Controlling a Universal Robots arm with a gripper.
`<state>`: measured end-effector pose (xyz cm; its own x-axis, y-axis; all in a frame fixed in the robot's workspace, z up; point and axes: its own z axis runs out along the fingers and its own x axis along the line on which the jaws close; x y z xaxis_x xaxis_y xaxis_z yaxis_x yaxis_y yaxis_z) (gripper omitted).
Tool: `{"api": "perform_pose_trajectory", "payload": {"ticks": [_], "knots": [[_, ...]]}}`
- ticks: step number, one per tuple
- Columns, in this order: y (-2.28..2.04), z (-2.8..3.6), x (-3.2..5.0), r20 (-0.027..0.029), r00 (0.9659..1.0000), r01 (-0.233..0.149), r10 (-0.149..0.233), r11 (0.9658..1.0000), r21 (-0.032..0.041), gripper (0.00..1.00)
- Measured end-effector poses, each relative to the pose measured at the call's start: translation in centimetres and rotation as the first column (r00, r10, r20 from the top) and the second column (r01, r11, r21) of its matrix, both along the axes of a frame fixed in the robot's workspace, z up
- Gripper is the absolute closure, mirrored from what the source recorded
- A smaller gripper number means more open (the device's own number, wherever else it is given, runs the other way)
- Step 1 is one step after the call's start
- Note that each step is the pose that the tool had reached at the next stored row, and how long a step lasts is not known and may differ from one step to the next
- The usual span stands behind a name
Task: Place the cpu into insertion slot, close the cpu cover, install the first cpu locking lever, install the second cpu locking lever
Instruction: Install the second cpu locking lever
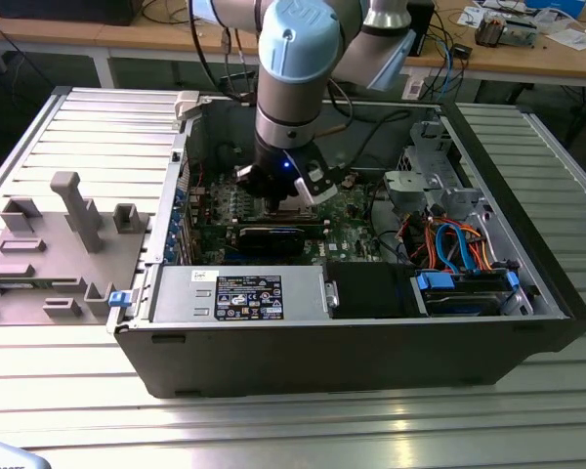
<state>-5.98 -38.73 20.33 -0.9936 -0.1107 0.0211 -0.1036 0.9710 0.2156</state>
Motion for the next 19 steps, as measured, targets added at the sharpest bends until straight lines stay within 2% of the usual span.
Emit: {"api": "perform_pose_trajectory", "payload": {"ticks": [3,4,5,6,8,10,11,14,16,18,19], "knots": [[0.70,0.00,1.06,-0.0038,1.0000,0.000,0.000,1.0000,-0.0001,0.89],[1.15,0.00,1.80,-0.0070,1.0000,0.000,0.000,1.0000,-0.0002,0.89],[1.45,0.00,2.20,-0.0073,1.0000,0.000,0.000,1.0000,-0.0013,0.89],[1.58,0.03,2.38,-0.0075,1.0000,0.000,0.000,1.0000,-0.0047,0.89],[1.77,0.34,2.54,-0.0077,1.0000,0.000,0.000,0.9998,-0.0215,0.89],[1.90,0.83,2.61,-0.0078,1.0000,0.000,0.000,0.9991,-0.0424,0.89],[1.96,1.12,2.63,-0.0078,1.0000,0.000,0.000,0.9981,-0.0612,0.89],[2.13,1.77,2.65,-0.0077,1.0000,0.000,-0.001,0.9954,-0.0954,0.89],[2.22,2.16,2.65,-0.0078,1.0000,0.000,-0.001,0.9938,-0.1110,0.89],[2.37,2.66,2.65,-0.0078,1.0000,0.000,-0.001,0.9900,-0.1413,0.89],[2.44,2.76,2.65,-0.0078,1.0000,0.000,-0.001,0.9881,-0.1535,0.89]]}}
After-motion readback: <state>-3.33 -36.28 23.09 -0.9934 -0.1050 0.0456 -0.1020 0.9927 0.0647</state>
